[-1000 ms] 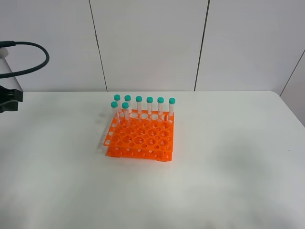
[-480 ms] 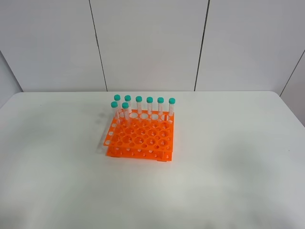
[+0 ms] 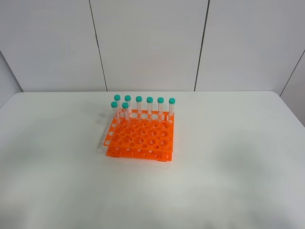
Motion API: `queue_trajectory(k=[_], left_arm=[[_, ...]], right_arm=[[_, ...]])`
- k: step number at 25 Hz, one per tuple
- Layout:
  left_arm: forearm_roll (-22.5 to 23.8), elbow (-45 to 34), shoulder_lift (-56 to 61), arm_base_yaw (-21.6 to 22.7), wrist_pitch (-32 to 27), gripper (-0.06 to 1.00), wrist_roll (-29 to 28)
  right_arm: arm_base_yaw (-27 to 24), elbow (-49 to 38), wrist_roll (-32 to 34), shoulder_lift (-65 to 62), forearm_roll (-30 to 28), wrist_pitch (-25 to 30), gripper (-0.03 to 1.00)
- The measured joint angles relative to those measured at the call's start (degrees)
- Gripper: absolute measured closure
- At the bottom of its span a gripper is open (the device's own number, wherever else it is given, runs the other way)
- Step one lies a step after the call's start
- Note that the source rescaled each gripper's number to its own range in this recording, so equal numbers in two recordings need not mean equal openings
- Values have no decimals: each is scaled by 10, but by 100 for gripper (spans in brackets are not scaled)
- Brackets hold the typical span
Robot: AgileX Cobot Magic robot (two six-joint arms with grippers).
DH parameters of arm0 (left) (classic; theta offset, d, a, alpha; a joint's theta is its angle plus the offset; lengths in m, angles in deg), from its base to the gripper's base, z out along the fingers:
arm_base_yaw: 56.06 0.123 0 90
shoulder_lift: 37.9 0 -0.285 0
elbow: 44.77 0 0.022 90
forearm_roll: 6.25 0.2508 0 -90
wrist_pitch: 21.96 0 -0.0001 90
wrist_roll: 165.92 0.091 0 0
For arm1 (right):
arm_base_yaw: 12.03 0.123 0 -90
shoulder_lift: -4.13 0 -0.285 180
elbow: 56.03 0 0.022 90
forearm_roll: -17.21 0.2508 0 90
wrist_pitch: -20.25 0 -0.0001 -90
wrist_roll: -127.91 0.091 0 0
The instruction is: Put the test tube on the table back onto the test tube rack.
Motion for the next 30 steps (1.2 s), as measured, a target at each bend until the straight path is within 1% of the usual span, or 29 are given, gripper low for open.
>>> queue_trajectory(k=[9,12,16,22,30], left_arm=[[-20,-39,42,0,4,61,0],[-21,-51,42,0,19,61,0],[-27,-56,56,0,26,61,3],[-31,-58,148,0,30,61,4],[-32,-58,151,0,30,61,7]], right_arm=[[0,0,0,0,0,0,22],[0,0,0,0,0,0,22],[0,0,0,0,0,0,22],[0,0,0,0,0,0,22],[0,0,0,0,0,0,22]])
